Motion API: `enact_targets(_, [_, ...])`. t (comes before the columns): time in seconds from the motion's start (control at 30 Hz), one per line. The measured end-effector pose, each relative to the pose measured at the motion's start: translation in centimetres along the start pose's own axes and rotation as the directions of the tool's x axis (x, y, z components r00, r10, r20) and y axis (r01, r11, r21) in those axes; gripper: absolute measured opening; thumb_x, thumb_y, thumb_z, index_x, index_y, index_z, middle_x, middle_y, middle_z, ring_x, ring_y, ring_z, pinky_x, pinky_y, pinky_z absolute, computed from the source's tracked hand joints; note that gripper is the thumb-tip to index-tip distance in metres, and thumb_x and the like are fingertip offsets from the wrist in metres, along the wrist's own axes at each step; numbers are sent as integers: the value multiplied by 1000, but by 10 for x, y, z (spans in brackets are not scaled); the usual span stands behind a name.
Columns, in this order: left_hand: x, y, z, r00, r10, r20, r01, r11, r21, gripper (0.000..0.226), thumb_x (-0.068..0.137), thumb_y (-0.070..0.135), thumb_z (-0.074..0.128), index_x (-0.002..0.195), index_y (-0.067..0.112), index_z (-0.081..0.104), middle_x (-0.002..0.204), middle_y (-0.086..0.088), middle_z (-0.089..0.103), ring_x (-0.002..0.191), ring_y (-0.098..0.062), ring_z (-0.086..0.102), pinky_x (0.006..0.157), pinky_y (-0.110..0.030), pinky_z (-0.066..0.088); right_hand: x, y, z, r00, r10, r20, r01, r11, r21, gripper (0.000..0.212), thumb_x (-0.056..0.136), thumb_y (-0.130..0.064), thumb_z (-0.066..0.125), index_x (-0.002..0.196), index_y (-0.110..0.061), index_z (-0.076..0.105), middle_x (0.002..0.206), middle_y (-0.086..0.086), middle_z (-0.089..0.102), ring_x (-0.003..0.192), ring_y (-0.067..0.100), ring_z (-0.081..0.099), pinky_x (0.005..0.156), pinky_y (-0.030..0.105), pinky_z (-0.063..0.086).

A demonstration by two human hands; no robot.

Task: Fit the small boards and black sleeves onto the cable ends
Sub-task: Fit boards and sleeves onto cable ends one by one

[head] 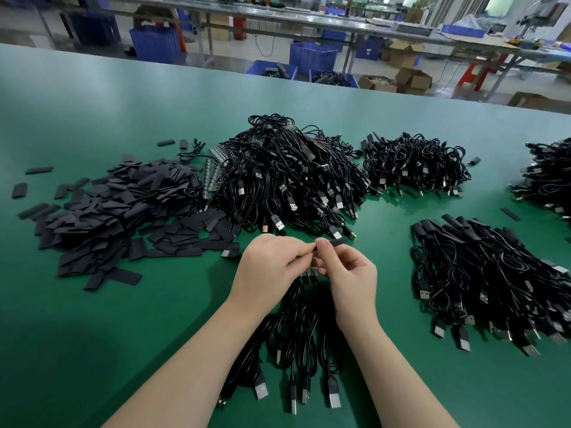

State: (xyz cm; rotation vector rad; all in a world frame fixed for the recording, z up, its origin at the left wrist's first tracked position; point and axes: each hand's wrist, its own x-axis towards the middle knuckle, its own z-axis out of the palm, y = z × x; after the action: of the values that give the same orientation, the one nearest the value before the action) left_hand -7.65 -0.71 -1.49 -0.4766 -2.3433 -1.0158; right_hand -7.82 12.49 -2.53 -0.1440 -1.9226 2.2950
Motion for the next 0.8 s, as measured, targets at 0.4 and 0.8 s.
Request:
enact_targets(0.4, [0, -1, 0, 1000, -11, 14, 11, 1000, 3, 25, 90, 15, 63, 65, 12, 66, 55, 3, 53, 57, -15, 49, 65, -28, 42, 2, 1, -2, 998, -18, 67, 21, 999, -45, 26, 88, -16, 73, 63, -21, 70, 63, -6, 68, 57, 1, 58, 57, 13, 47])
enact_targets(0.8, [0, -2, 2, 996, -62, -59, 60, 997, -41, 17, 82, 16, 67, 92, 24, 79, 79, 11, 73, 78, -5, 64, 79, -27, 49, 3, 2, -3, 994, 19, 106, -16, 999, -33, 8, 91, -18, 71, 84, -21, 75, 71, -5, 72, 67, 1, 65, 62, 12, 49])
